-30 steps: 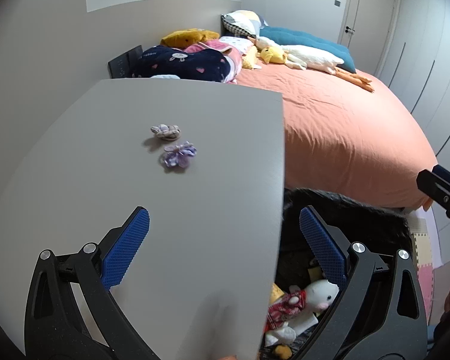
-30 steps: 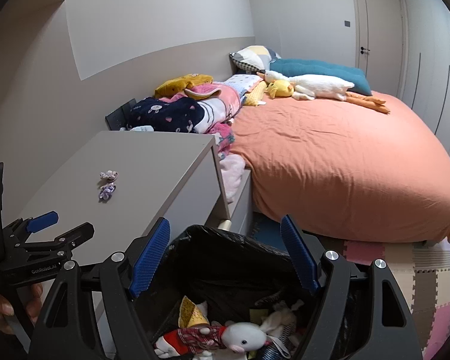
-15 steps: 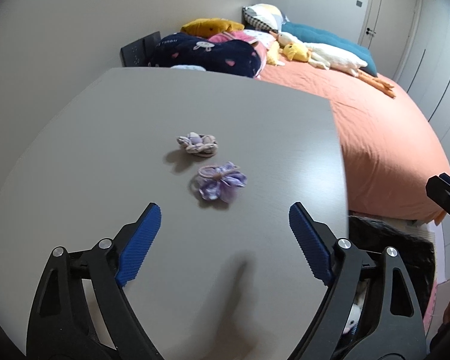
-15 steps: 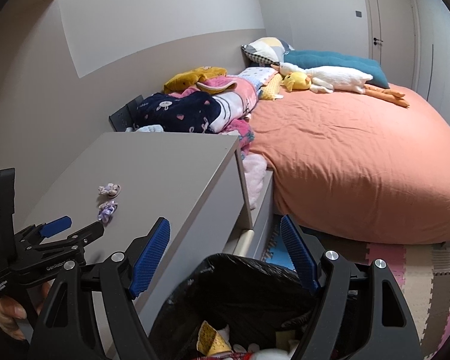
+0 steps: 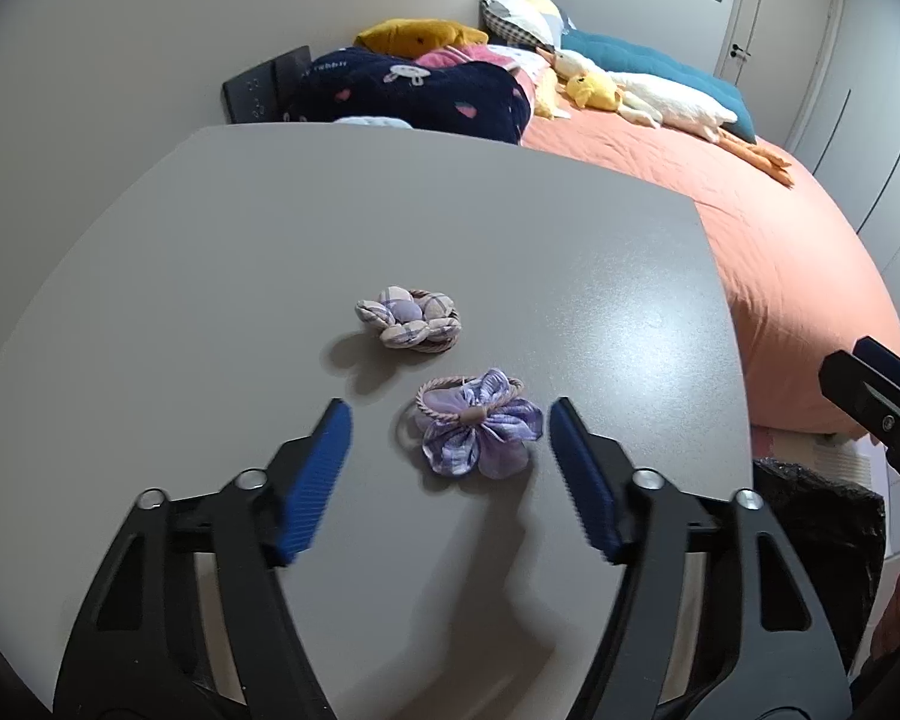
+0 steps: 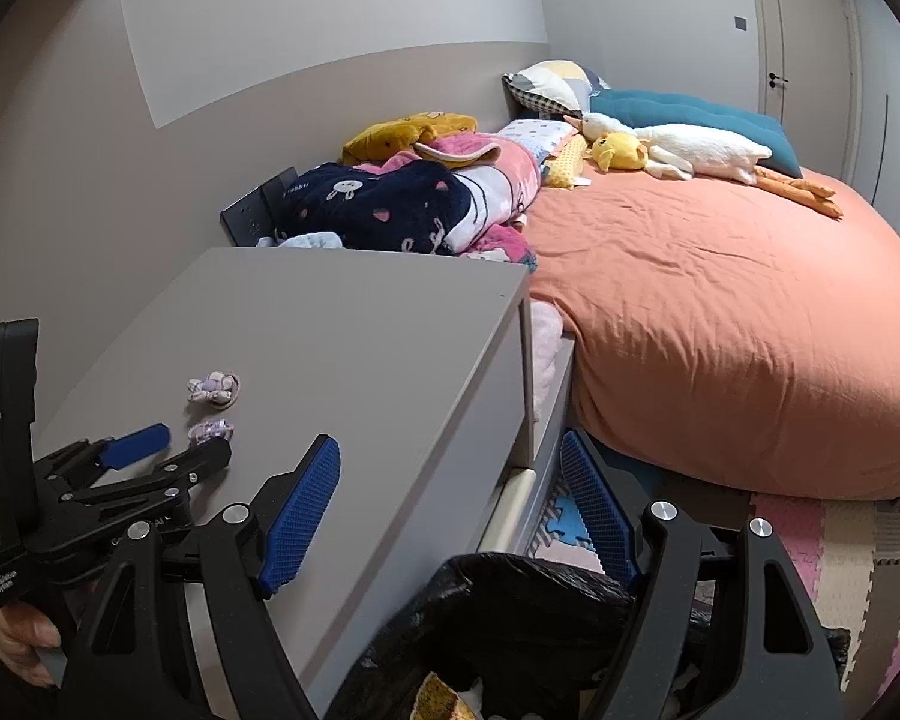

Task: Collect trash
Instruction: 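Move both tools back over the desk toward the two purple hair ties, then grasp the purple bow hair tie with the left tool while the right tool grasps the other hair tie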

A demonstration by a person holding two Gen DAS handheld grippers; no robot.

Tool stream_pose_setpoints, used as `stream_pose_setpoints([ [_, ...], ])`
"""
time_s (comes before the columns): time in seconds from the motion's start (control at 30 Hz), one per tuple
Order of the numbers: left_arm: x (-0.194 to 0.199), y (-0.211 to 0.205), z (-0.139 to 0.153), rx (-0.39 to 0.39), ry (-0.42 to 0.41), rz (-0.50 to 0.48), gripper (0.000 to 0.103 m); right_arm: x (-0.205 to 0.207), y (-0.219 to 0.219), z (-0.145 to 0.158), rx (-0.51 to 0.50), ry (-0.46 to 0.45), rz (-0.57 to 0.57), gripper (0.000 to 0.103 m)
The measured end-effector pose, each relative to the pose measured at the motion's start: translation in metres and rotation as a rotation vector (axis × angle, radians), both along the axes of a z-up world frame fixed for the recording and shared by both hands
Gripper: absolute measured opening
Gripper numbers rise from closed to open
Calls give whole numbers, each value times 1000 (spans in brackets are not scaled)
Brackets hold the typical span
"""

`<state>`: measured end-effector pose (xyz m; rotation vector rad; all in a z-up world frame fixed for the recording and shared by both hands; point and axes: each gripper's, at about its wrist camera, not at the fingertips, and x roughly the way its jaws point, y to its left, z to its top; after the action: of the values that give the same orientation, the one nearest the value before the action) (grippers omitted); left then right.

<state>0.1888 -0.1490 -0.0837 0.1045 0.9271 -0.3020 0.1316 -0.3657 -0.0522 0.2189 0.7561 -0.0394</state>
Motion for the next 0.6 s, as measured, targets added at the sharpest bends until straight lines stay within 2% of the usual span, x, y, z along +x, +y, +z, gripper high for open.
stream_pose_setpoints([
  [0.3,2,4,-4,36,-30,4,33,18,24,-1,-20,9,27,77],
  [0.6,8,50,8,32,-47,140,30,41,66,-2,-54,36,102,77],
])
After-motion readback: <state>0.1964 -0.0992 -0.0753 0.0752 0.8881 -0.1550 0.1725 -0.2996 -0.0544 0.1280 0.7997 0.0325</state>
